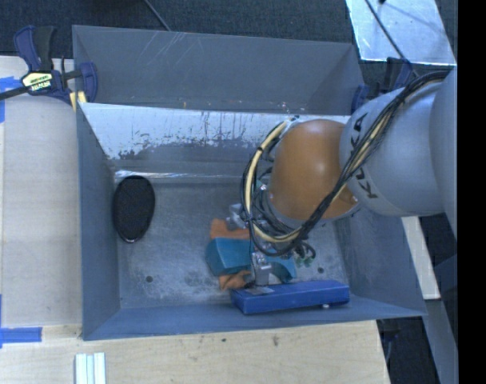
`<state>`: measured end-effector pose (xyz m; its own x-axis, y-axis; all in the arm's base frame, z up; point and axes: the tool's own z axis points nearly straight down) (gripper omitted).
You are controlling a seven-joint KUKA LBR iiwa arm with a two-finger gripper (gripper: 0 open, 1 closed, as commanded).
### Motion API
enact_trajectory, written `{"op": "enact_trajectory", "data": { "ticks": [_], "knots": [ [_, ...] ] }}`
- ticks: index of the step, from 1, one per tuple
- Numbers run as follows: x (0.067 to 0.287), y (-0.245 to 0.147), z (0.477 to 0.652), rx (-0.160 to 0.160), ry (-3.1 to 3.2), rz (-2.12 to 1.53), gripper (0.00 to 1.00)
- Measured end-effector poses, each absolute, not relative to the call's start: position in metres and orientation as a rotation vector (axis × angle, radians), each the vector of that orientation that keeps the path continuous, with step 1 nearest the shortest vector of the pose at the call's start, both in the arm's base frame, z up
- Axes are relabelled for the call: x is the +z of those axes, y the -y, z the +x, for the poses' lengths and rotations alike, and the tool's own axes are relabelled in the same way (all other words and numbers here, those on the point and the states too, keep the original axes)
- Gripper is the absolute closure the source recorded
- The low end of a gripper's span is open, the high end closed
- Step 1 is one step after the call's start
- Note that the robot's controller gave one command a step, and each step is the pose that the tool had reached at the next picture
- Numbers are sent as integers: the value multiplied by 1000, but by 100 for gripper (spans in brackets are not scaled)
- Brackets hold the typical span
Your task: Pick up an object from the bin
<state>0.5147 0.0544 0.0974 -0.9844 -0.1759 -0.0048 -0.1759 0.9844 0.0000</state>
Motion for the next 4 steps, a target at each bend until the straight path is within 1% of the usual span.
{"op": "enact_trajectory", "data": {
  "ticks": [1, 2, 4],
  "knots": [
    [76, -52, 510, 3, -3097, -343, 0],
    [73, -46, 510, 5, -3113, -305, 100],
    [75, -47, 510, 5, -3114, -306, 100]
  ]
}}
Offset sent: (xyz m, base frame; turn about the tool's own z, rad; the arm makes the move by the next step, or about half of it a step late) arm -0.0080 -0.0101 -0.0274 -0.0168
